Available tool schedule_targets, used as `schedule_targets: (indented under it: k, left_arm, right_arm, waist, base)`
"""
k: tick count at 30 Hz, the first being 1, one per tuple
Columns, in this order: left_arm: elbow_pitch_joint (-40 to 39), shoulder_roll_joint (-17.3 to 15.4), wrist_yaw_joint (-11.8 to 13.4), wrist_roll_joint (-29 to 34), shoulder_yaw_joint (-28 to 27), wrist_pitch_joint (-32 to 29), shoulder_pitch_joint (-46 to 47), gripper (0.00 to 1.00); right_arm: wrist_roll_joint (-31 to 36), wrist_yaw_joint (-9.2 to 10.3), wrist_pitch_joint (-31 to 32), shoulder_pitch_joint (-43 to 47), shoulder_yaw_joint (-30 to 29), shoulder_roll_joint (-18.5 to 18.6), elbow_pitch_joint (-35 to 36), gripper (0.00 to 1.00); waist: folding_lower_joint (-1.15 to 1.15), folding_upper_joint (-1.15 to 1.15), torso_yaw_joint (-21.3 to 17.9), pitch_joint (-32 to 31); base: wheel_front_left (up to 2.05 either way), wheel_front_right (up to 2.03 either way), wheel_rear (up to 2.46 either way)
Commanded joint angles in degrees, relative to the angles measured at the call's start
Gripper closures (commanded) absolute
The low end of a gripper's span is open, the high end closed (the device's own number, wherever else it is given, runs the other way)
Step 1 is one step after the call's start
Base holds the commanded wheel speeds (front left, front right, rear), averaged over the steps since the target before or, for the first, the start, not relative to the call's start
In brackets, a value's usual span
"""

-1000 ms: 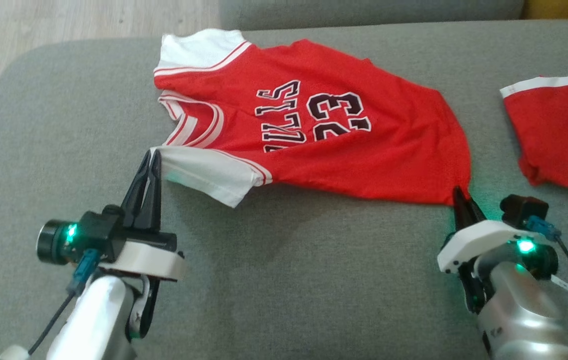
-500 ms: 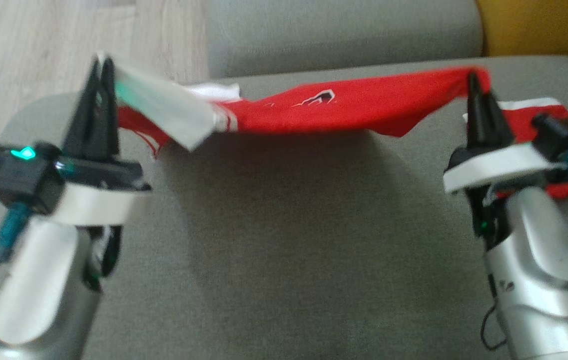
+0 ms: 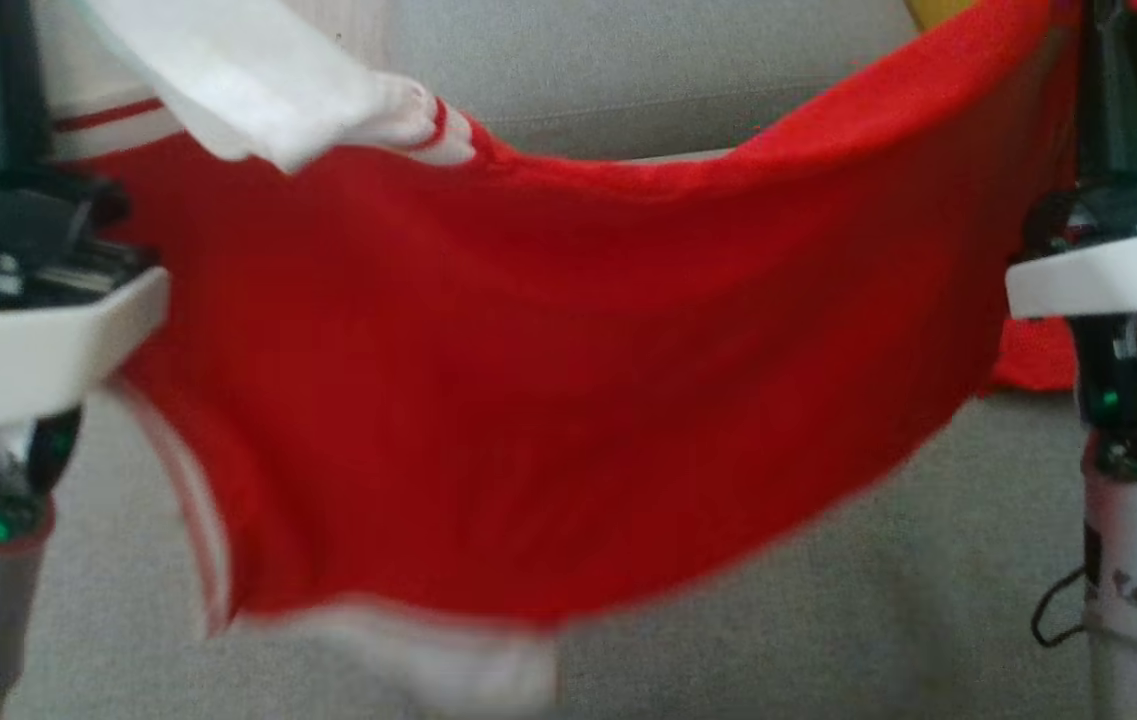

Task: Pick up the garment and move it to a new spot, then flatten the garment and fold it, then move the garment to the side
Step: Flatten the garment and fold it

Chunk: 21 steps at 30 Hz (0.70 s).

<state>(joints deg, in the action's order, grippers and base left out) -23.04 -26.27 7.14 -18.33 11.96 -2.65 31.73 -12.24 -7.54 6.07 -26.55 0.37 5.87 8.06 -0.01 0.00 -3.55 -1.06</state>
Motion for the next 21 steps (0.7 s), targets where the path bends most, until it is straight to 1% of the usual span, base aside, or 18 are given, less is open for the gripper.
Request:
schedule_targets:
  k: [1,3,5,6,9,13,15,18,21]
  left_arm:
    - [-0.99,-2.91,0.58,-0.47,-3.43,-1.61,3.37,1.00]
    - [0.59,-3.44,0.11,-1.83,-3.95,-3.00,3.82,1.00]
    - [3.72,-3.64,-0.88,-3.59,-4.22,-3.76,4.99,1.00]
    - [5.87,-3.80,-1.51,-4.25,-4.26,-3.89,5.97,1.00]
    - [14.32,-4.26,-3.94,-5.25,-3.71,-3.78,11.38,1.00]
    - [27.66,-4.75,-7.27,-3.66,-2.04,-1.98,23.91,1.00]
    - [34.49,-4.56,-8.25,-1.81,-1.00,-0.03,31.29,1.00]
    - [43.96,-3.03,-8.47,0.25,-0.11,3.79,41.99,1.00]
    - [52.28,-1.25,-8.11,1.92,0.68,8.73,49.43,1.00]
  right_arm:
    - [0.51,0.05,1.72,-0.50,0.67,-0.33,2.87,1.00]
    - [0.53,0.05,3.87,-0.14,0.70,-0.16,3.63,1.00]
    - [-0.73,0.05,5.41,-1.05,0.71,-0.36,2.95,1.00]
    - [-1.67,0.05,6.10,-2.12,0.65,-0.50,1.87,1.00]
    - [-2.64,0.05,6.87,-8.31,1.61,1.04,-3.59,1.00]
    - [-3.17,0.05,5.90,-22.37,4.25,2.99,-16.57,1.00]
    - [-3.19,0.05,3.71,-30.36,5.25,3.31,-24.31,1.00]
    - [-2.53,0.05,-1.33,-41.39,5.81,3.24,-35.53,1.00]
    - [-0.96,0.05,-7.62,-48.85,6.57,2.81,-44.97,1.00]
  waist:
    - [0.01,0.00,-0.10,0.65]
    - [0.01,0.00,-0.27,1.84]
    - [0.01,0.00,-0.39,4.01]
    - [0.01,0.00,-0.42,5.33]
    - [0.01,0.00,-0.22,10.15]
    - [0.01,0.00,-0.42,16.59]
    - [0.01,0.00,-0.30,18.70]
    - [0.01,0.00,0.24,20.89]
    - [0.01,0.00,0.96,21.42]
  base:
    - [0.00,0.00,0.00]
    - [0.00,0.00,0.00]
    - [0.00,0.00,0.00]
    - [0.00,0.00,0.00]
    - [0.00,0.00,0.00]
    - [0.00,0.00,0.00]
    - [0.00,0.00,0.00]
    - [0.00,0.00,0.00]
    - [0.00,0.00,0.00]
